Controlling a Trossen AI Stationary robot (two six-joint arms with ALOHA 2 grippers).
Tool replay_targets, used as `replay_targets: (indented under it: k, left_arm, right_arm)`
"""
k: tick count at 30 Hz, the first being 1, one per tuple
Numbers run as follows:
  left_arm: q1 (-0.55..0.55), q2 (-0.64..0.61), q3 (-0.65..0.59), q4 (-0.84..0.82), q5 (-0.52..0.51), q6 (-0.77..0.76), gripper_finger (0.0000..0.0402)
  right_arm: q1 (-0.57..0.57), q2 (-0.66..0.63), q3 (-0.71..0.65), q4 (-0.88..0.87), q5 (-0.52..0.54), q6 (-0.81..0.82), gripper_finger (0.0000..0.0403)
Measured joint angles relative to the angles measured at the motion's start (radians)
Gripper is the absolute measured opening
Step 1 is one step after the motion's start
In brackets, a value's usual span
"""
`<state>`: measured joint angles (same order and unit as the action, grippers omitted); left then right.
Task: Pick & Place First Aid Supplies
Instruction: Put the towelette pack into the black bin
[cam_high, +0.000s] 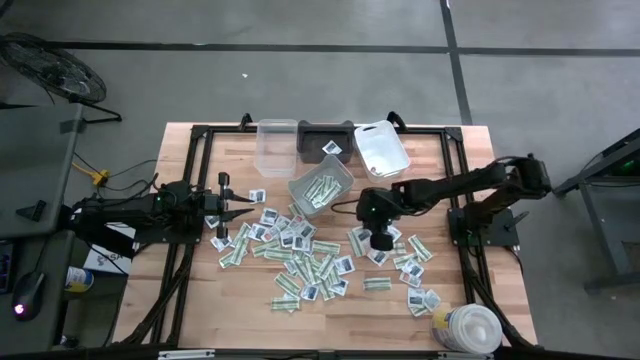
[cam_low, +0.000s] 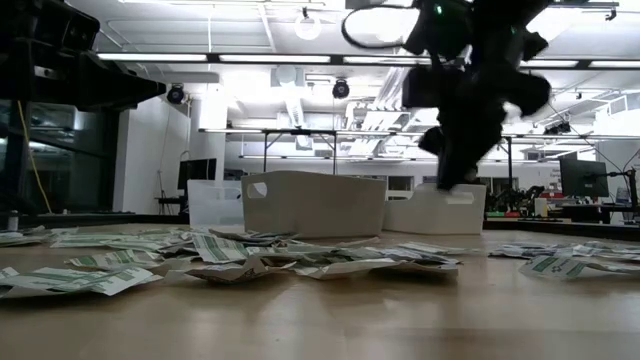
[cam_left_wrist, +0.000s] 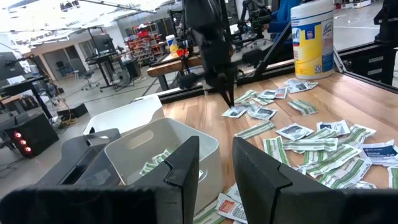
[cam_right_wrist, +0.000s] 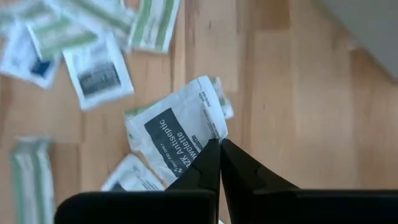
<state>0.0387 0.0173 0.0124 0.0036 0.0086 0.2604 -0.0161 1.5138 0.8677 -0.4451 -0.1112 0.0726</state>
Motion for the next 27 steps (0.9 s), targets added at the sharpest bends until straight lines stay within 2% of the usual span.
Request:
replay_targets:
  k: [5,12,19,27]
  left_arm:
    - [0.0,0.0,0.0,0.0,0.0,0.0,0.0096]
    - [0.0,0.0,0.0,0.0,0.0,0.0,0.0096]
    - [0.0,0.0,0.0,0.0,0.0,0.0,0.0096]
    - [0.0,0.0,0.0,0.0,0.0,0.0,0.0096]
  right_arm:
    - [-0.036,-0.001,0.09,-0.07,0.017,0.017,0.0]
    - [-0.131,-0.001,0.249,-0.149,0.111,0.165,0.0]
    - [-0.228,0.039,0.352,-0.146,0.215,0.245,0.0]
    - [-0.328,0.143,0.447,-0.066,0.295,0.326,0.0]
